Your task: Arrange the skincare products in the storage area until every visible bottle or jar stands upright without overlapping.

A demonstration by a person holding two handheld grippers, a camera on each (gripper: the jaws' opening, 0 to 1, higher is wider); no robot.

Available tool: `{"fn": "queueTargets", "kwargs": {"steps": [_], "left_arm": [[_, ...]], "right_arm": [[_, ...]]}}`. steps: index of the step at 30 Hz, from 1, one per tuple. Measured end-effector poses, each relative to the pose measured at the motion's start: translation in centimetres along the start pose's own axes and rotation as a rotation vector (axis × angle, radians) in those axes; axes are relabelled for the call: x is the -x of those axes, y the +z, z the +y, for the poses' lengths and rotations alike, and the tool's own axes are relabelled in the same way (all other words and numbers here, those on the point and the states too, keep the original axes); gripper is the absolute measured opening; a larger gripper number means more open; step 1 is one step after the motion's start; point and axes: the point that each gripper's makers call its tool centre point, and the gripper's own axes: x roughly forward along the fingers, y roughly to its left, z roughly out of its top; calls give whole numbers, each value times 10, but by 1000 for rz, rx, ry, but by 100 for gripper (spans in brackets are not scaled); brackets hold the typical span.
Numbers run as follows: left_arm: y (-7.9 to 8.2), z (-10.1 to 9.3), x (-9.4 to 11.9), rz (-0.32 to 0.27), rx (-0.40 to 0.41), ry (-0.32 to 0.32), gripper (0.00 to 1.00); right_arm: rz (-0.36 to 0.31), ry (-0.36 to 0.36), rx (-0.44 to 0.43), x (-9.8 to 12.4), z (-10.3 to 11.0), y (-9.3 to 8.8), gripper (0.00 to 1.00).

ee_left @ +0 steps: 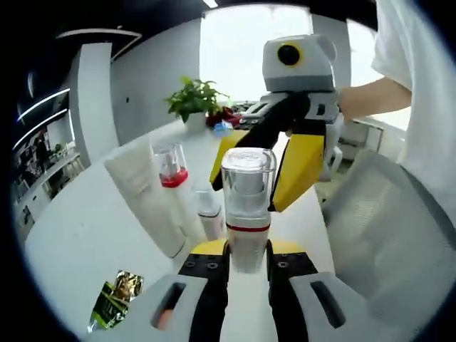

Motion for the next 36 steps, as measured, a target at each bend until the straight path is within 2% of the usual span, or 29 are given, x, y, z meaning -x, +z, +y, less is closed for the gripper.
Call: {"fn": "queueTargets", "kwargs": {"steps": [6, 14, 25, 29, 36], "left_arm": [[-17, 4, -15, 22, -27, -33, 16], [-38, 7, -29, 43, -31, -72, 16], [-46, 12, -35, 35, -27, -75, 17], [-45, 15, -36, 14, -12, -79, 17], [-40, 21, -40, 0, -12, -75, 17]], "right_arm": [[38, -73, -34, -6, -10, -23, 22], [86, -122, -50, -11, -17, -45, 22], [109, -157, -66, -16, -24, -53, 23], [110, -167, -62, -17, -26, -54, 25], [117, -192, -62, -9, -25, -55, 34]]}}
